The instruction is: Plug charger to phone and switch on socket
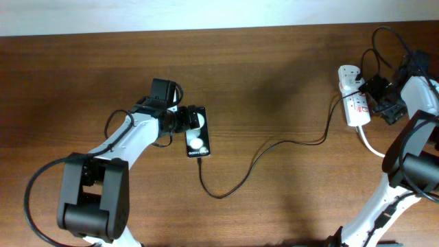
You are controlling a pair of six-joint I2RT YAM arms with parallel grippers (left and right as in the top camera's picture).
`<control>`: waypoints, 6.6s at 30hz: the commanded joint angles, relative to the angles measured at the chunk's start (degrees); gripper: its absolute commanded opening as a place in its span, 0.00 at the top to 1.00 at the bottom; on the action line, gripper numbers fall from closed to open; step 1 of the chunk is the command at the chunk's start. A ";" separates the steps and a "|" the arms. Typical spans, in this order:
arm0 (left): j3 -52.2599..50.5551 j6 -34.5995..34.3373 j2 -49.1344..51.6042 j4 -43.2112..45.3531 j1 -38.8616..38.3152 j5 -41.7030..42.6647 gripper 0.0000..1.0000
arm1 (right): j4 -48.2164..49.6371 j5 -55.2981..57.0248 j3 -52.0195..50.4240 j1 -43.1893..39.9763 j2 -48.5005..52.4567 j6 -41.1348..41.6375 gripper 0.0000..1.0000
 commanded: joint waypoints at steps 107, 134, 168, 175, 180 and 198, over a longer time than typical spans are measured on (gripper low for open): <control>-64.13 33.35 -105.09 21.16 2.78 -11.93 0.01 | -19.08 -7.63 4.57 -6.38 2.01 -15.28 0.01; -64.13 33.38 -105.09 21.33 2.73 -11.96 0.01 | -19.08 -7.63 4.57 -6.38 2.01 -15.28 0.01; -64.13 33.38 -105.09 21.33 2.73 -11.96 0.01 | -19.08 -7.63 4.57 -6.38 2.01 -15.30 0.01; -64.13 33.38 -105.09 21.33 2.73 -11.96 0.01 | -19.08 -7.63 4.57 -6.10 1.40 -15.28 0.01; -64.13 33.35 -105.09 21.33 2.73 -11.96 0.01 | -19.08 -7.63 4.57 -6.05 -11.47 -15.28 0.01; -64.13 33.35 -105.09 21.33 2.73 -11.96 0.01 | -20.81 3.45 1.05 13.40 -39.80 -17.73 0.01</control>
